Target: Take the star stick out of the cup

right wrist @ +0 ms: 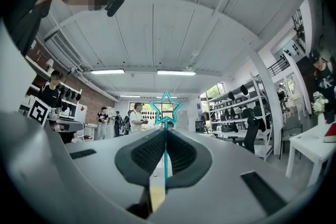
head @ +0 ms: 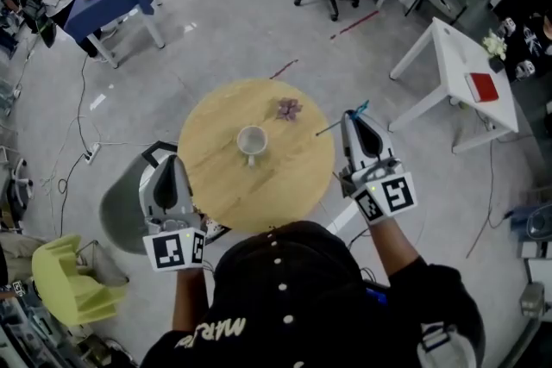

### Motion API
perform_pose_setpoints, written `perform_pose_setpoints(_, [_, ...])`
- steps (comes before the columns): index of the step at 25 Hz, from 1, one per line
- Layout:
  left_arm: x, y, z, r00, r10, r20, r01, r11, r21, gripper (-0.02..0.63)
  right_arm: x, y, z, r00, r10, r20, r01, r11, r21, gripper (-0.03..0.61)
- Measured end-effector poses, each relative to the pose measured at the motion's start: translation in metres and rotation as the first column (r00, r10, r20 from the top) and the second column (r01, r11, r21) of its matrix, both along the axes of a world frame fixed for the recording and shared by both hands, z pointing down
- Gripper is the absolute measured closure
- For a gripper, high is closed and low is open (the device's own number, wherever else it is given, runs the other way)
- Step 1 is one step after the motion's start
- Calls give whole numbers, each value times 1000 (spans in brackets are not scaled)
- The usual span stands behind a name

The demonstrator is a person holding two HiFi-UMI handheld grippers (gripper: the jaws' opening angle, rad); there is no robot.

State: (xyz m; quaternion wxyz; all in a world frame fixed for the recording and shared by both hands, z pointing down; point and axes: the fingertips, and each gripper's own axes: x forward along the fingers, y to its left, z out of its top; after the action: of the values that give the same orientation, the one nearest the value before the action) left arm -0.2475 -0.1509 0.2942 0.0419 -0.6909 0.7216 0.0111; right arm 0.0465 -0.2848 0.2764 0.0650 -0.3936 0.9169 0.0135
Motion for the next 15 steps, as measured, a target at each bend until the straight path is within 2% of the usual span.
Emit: perform_pose_setpoints(15, [-10, -7, 5, 1000, -15, -16, 15, 1000, -8, 614, -24, -17, 7, 998, -42, -43, 41, 999, -10, 572])
